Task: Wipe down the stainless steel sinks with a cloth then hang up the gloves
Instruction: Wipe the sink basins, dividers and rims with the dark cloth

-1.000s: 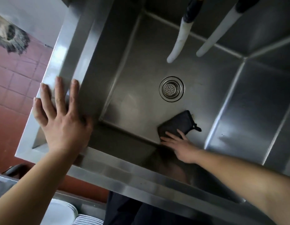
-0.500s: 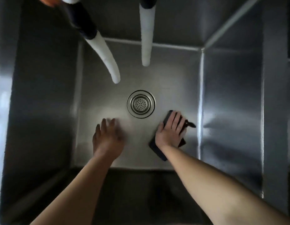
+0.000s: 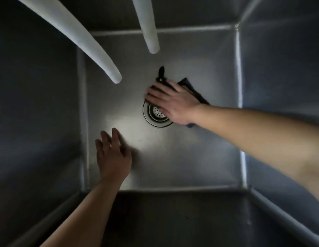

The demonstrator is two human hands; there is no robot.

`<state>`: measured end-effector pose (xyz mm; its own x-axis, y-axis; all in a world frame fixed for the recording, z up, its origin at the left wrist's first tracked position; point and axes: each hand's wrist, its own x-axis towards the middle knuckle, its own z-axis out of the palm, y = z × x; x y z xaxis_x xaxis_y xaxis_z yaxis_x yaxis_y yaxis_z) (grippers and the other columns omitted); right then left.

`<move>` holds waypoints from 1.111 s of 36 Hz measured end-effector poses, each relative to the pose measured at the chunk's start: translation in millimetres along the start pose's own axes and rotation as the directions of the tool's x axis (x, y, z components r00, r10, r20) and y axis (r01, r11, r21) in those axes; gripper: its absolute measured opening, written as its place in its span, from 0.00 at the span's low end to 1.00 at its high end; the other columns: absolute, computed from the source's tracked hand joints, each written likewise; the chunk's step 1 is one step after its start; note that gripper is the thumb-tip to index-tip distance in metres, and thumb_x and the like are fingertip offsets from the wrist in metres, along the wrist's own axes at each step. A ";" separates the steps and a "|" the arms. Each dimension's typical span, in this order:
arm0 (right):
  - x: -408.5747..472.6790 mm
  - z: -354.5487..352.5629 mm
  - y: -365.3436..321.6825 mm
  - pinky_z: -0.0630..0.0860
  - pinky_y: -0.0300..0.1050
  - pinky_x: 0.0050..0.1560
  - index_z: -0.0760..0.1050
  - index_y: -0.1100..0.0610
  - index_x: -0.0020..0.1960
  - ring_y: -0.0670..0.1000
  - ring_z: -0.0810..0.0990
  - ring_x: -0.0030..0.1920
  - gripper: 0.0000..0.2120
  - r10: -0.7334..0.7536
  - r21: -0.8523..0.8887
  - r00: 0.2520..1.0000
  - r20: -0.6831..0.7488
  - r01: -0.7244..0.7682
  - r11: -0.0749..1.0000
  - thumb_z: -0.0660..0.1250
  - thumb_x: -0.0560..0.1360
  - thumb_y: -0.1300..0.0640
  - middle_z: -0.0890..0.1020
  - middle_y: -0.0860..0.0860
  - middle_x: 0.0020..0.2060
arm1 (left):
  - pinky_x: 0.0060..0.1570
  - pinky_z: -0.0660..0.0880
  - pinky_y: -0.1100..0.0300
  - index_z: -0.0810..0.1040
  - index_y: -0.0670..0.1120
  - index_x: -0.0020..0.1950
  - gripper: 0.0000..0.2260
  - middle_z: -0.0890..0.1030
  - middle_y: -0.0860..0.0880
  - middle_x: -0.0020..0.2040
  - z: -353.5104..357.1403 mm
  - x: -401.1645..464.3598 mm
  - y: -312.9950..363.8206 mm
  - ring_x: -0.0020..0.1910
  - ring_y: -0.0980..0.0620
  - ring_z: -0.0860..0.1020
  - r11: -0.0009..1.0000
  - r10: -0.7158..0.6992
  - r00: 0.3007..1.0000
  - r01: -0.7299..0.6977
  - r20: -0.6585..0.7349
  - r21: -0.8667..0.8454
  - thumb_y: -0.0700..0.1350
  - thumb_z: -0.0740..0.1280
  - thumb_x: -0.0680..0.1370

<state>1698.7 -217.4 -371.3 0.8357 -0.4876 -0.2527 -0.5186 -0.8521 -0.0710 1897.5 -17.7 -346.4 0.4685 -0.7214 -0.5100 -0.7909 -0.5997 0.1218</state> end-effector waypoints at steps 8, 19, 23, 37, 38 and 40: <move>-19.2 2.9 16.3 0.48 0.55 0.78 0.56 0.49 0.79 0.52 0.51 0.80 0.25 0.117 0.126 0.992 -0.039 -0.111 0.986 0.52 0.83 0.49 0.59 0.48 0.79 | 0.77 0.53 0.46 0.45 0.53 0.82 0.37 0.45 0.44 0.82 0.1 0.4 -7.0 0.80 0.39 0.46 1.000 -0.002 1.000 0.003 0.027 -0.020 0.50 0.64 0.79; -42.4 7.3 7.2 0.48 0.56 0.77 0.50 0.49 0.80 0.51 0.47 0.80 0.27 0.933 0.361 0.358 0.034 -0.875 0.323 0.48 0.82 0.49 0.52 0.48 0.80 | 0.74 0.54 0.37 0.45 0.50 0.82 0.38 0.45 0.40 0.81 14.5 4.6 -4.6 0.79 0.33 0.46 1.000 -0.017 1.000 0.017 0.015 -0.019 0.51 0.64 0.79; -56.4 6.5 -51.0 0.46 0.56 0.77 0.46 0.50 0.81 0.51 0.43 0.80 0.29 0.949 0.404 0.273 0.158 -0.895 0.191 0.50 0.82 0.50 0.48 0.48 0.80 | 0.74 0.52 0.38 0.48 0.48 0.82 0.38 0.46 0.38 0.81 10.8 0.6 1.4 0.78 0.32 0.47 0.999 -0.017 1.000 0.017 0.007 -0.047 0.50 0.66 0.78; -171.3 -164.3 -59.1 0.60 0.51 0.75 0.73 0.57 0.70 0.52 0.63 0.76 0.21 0.753 0.735 0.657 0.020 -0.520 0.435 0.67 0.77 0.60 0.70 0.52 0.73 | 0.65 0.70 0.46 0.60 0.49 0.77 0.33 0.67 0.46 0.73 -7.6 -47.5 136.3 0.69 0.40 0.68 0.884 0.462 0.841 -0.413 0.282 -0.218 0.49 0.68 0.74; -183.3 -180.1 -51.6 0.61 0.51 0.74 0.76 0.59 0.67 0.54 0.66 0.74 0.19 0.742 0.705 0.664 -0.092 -0.483 0.519 0.67 0.76 0.60 0.73 0.54 0.71 | 0.66 0.69 0.44 0.54 0.50 0.79 0.38 0.63 0.46 0.74 -3.1 -52.3 149.8 0.71 0.40 0.65 0.910 0.408 0.854 -0.351 0.322 -0.223 0.50 0.69 0.73; -205.5 -203.3 -32.4 0.62 0.52 0.73 0.77 0.60 0.65 0.56 0.67 0.73 0.18 0.709 0.605 0.662 -0.241 -0.468 0.643 0.66 0.75 0.60 0.74 0.56 0.69 | 0.67 0.66 0.41 0.45 0.52 0.80 0.43 0.59 0.46 0.75 2.4 -57.5 173.5 0.72 0.40 0.61 0.950 0.289 0.895 -0.226 0.338 -0.214 0.50 0.69 0.73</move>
<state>1580.5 -128.3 -120.9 0.2292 -0.9732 0.0151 -0.8346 -0.2046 -0.5114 1732.4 -79.4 -298.0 0.0574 -0.7023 -0.7095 -0.7731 -0.4809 0.4135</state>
